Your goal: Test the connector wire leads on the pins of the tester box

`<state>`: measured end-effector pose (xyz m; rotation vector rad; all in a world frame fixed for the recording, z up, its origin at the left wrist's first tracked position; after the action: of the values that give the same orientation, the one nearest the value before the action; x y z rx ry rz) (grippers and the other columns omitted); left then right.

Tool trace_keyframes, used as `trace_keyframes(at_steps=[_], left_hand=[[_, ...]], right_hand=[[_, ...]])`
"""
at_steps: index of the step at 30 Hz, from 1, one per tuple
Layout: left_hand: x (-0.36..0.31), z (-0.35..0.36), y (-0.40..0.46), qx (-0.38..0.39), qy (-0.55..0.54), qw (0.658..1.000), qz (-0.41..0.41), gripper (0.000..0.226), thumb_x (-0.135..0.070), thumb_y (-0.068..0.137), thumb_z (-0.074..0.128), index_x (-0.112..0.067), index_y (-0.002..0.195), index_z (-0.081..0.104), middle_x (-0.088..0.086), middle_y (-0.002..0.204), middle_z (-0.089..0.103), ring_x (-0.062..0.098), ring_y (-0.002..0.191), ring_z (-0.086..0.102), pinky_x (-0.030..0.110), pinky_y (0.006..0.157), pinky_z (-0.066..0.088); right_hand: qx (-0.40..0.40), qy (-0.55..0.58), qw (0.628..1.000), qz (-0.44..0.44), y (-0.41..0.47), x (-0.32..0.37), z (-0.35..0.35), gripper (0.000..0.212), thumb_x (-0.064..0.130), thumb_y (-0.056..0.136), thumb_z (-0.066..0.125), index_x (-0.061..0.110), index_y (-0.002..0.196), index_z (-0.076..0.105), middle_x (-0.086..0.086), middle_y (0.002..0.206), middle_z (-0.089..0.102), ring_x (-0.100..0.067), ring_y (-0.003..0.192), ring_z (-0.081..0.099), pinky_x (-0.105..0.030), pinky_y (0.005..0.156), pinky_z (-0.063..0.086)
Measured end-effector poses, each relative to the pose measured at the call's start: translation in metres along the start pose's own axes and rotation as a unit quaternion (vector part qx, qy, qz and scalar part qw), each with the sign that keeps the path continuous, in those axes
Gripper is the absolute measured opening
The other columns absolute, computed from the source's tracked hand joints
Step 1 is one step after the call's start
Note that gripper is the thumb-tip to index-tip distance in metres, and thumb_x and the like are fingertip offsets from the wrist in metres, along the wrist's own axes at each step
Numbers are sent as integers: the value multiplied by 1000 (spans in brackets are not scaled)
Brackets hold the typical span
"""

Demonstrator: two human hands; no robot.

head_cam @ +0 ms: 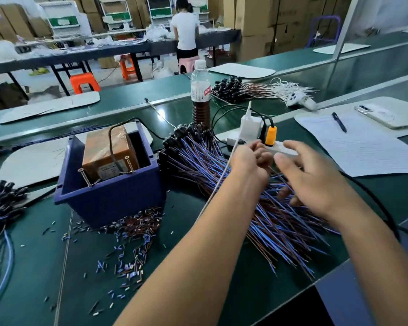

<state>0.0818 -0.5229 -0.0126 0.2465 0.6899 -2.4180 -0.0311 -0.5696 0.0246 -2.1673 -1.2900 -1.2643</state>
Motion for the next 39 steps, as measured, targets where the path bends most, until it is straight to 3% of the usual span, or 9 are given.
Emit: trace_keyframes(at_steps=[8,10,14,17,23,27,32,36,39], left_hand=[[-104,-16,-29,-85,234,933,259,17,-10,104,57,-1,96,69,8,73,69,15,60,64,27,63,62],[-134,-19,-38,-148,432,820,346,18,-19,103,62,-8,93,73,8,84,73,20,73,69,34,75,63],[-163,-32,-54,-299,745,428,415,41,-43,102,60,-5,99,74,14,98,72,28,86,65,32,77,50],[-158,-39,-49,-339,818,298,356,55,-56,103,49,-4,101,69,16,102,71,32,95,68,36,71,47],[-144,-49,-51,-271,832,398,277,49,-52,101,53,-9,79,59,13,91,68,33,84,63,30,67,42],[-122,-69,-85,-139,791,588,93,48,-44,98,62,-12,62,58,-6,40,45,15,39,42,16,40,29],[-137,-107,-173,48,636,769,41,47,-40,104,56,-14,65,55,-6,46,26,7,36,21,13,37,15],[-191,-154,-235,125,375,912,108,36,-32,99,52,-16,66,53,-10,46,26,3,37,18,15,31,15],[-251,-208,-259,-111,338,881,311,38,-24,96,55,-18,59,53,-7,44,31,8,36,22,17,33,22]], right_hand=[[-50,-199,969,-138,1,19,11,15,28,100,68,22,101,81,4,79,75,-14,72,68,-28,66,53],[-30,-189,968,-164,3,24,23,14,27,99,69,21,107,80,2,91,77,-14,81,69,-32,76,57],[-5,-185,964,-191,5,30,52,14,24,99,69,22,108,80,0,93,79,-17,82,71,-36,80,59],[-50,-220,954,-196,2,30,65,13,25,98,70,21,99,82,-2,88,79,-26,81,72,-38,73,58],[-110,-299,935,-155,-1,28,75,14,30,97,72,25,104,83,-3,94,68,-28,97,57,-39,80,47],[-131,-308,935,-114,-3,36,76,17,32,95,73,22,107,80,-5,99,64,-31,103,58,-41,86,44],[-160,-150,941,-257,-47,96,96,12,21,96,69,14,89,75,-4,80,71,-31,75,65,-42,66,52],[101,-155,917,-354,-93,147,174,14,34,98,65,23,92,71,5,85,72,-24,79,68,-40,67,55],[271,-217,853,-391,-123,172,249,21,41,97,62,22,98,71,-5,92,70,-33,86,67,-37,69,54]])
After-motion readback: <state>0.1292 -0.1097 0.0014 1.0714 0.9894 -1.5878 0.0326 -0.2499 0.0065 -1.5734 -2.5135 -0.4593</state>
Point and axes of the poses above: each hand's wrist, its own y-axis towards the middle knuckle, its own z-axis out of the palm, x = y × z, the point moved 6 cm from there along y, towards the middle knuckle
